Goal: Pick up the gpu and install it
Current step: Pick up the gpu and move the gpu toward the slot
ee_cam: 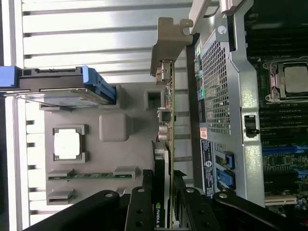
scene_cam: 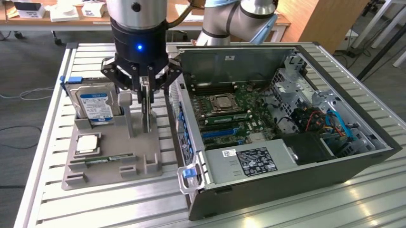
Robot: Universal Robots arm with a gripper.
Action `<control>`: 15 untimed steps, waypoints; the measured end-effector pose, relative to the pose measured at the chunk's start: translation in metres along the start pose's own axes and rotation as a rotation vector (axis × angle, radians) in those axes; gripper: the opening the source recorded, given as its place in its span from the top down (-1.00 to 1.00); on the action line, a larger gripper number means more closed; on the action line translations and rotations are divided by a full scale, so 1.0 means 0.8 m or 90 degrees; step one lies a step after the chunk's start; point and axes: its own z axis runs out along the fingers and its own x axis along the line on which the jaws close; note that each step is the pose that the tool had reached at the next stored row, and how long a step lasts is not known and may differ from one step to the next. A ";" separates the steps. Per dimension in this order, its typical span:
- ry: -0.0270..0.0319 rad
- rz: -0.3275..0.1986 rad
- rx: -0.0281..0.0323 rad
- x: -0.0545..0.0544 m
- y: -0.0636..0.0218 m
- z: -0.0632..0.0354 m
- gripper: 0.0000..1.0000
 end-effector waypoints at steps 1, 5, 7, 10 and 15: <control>0.0001 0.000 -0.0006 0.000 0.000 -0.002 0.46; 0.0002 0.000 -0.0024 -0.001 0.001 -0.008 0.46; 0.0002 0.000 -0.0030 -0.002 0.001 -0.011 0.46; 0.0003 0.000 -0.0035 -0.002 0.002 -0.015 0.46; 0.0005 0.000 -0.0063 -0.004 0.003 -0.024 0.46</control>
